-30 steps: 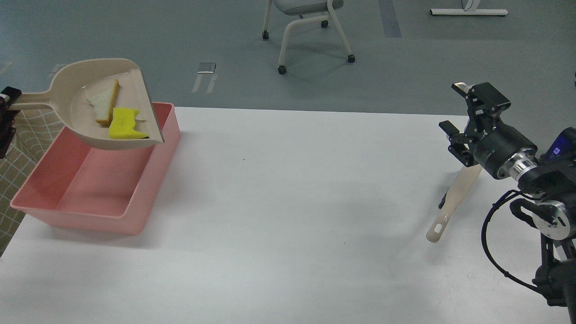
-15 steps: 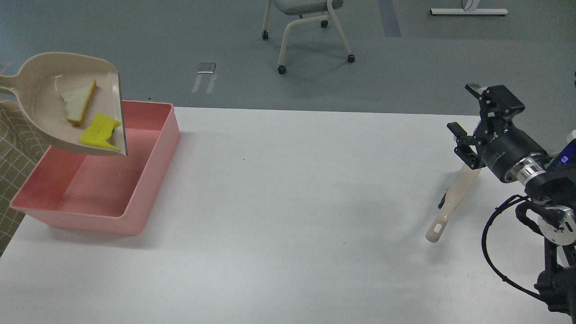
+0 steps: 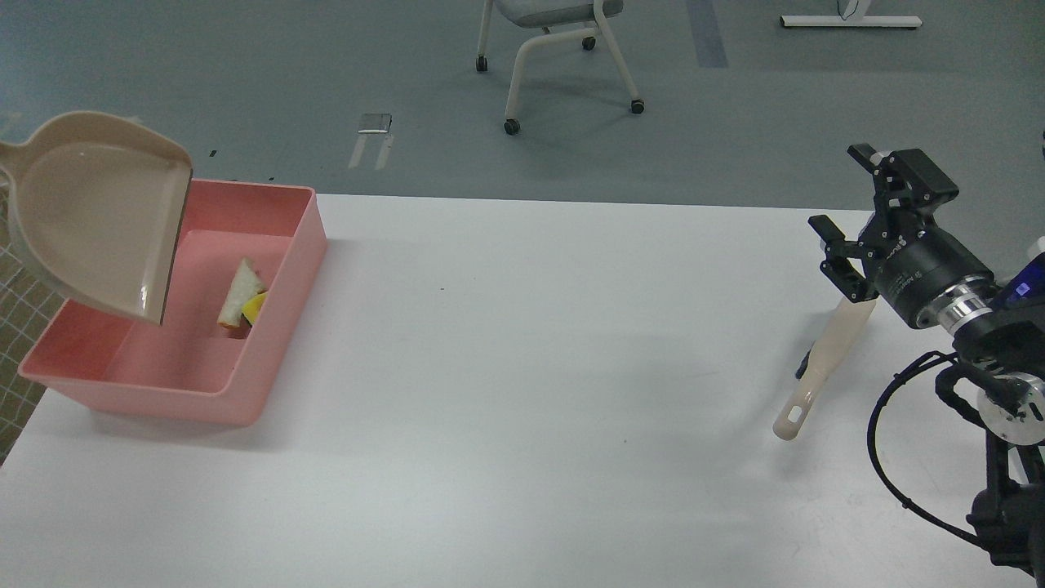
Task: Sweep and dump garbage into bin
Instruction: 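Tip the dustpan to dump the sponge and stick into the bin, then lower the dustpan back onto the table and release it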
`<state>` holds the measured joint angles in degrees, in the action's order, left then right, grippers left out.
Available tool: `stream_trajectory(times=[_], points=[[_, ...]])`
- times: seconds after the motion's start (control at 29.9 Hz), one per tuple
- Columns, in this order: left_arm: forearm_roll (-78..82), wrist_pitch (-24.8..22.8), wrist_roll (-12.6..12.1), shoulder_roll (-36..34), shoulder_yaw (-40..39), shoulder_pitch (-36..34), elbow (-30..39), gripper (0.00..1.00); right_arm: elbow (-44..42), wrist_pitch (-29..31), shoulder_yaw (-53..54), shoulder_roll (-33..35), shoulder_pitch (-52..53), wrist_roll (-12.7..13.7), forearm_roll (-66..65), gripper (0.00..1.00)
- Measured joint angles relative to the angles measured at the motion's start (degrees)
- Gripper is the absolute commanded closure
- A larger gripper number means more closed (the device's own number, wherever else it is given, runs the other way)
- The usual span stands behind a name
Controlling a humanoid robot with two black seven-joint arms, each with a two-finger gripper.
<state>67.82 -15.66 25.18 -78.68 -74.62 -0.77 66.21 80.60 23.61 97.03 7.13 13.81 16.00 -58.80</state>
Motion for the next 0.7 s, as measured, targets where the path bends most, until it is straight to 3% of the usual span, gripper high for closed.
stream_trajectory(times=[0.27,0.4,0.7], points=[[-3.49,-3.92,-1.45,1.08,-0.04,-9.68,1.58,0.89,0.0,0.03,0.27,0.0,0.0,-0.17,0.05,0.05],[-8.87,-5.76,-5.36,8.53,0.16,-12.99,2.28,0.89,-0.63,-0.48,0.27,0.26,1.29,-0.33,-0.11,0.04],[-12.45,-5.59,-9.49,31.97,0.56,-14.52,2.73,0.89,-0.62,-0.72,0.07,0.59,6.19,-0.28,-0.11,0.04]])
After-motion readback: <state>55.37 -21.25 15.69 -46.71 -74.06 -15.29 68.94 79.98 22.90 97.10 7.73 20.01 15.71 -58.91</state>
